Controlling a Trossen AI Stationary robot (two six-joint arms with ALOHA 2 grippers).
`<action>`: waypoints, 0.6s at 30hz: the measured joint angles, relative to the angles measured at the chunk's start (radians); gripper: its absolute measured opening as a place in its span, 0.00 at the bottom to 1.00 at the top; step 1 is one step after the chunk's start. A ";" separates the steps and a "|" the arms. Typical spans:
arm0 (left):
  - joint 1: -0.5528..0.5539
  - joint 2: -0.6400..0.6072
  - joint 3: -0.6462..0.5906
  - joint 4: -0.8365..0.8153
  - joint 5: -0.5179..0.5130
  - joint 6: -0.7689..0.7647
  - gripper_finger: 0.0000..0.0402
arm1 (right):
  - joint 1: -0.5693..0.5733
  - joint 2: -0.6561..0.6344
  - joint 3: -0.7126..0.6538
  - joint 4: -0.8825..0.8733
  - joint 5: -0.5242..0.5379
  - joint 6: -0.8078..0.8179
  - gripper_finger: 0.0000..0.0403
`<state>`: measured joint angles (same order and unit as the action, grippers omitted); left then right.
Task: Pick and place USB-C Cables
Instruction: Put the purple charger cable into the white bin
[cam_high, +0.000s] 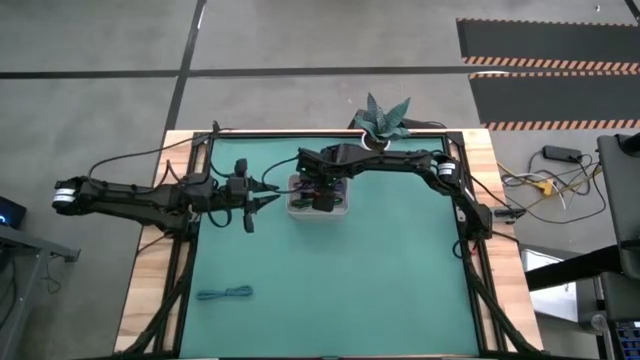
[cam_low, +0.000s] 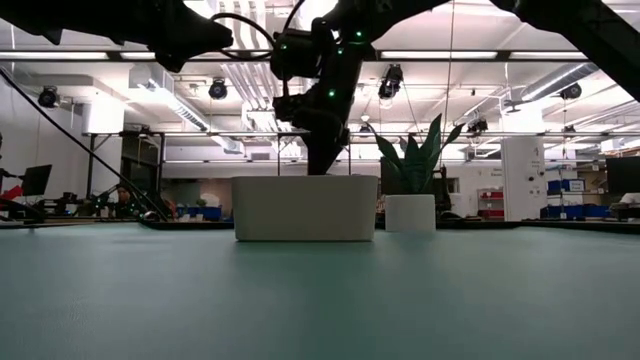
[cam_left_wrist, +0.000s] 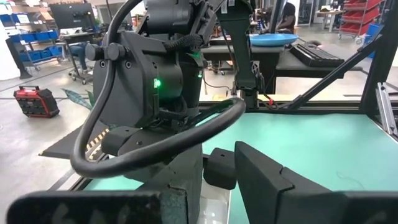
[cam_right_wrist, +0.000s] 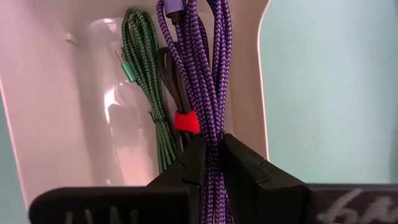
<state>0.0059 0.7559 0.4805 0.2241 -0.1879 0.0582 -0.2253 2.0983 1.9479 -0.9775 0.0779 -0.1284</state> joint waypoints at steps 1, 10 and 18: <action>0.000 0.000 0.000 0.000 0.000 0.000 0.20 | 0.000 0.000 -0.004 0.009 -0.001 0.000 0.07; 0.000 0.003 0.000 -0.003 0.000 0.000 0.20 | 0.000 0.000 -0.056 0.051 -0.003 -0.003 0.07; 0.000 0.002 0.000 0.001 0.000 0.000 0.20 | 0.000 0.000 -0.056 0.080 -0.007 -0.007 0.07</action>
<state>0.0059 0.7581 0.4805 0.2252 -0.1879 0.0582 -0.2253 2.0983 1.8919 -0.8974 0.0708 -0.1351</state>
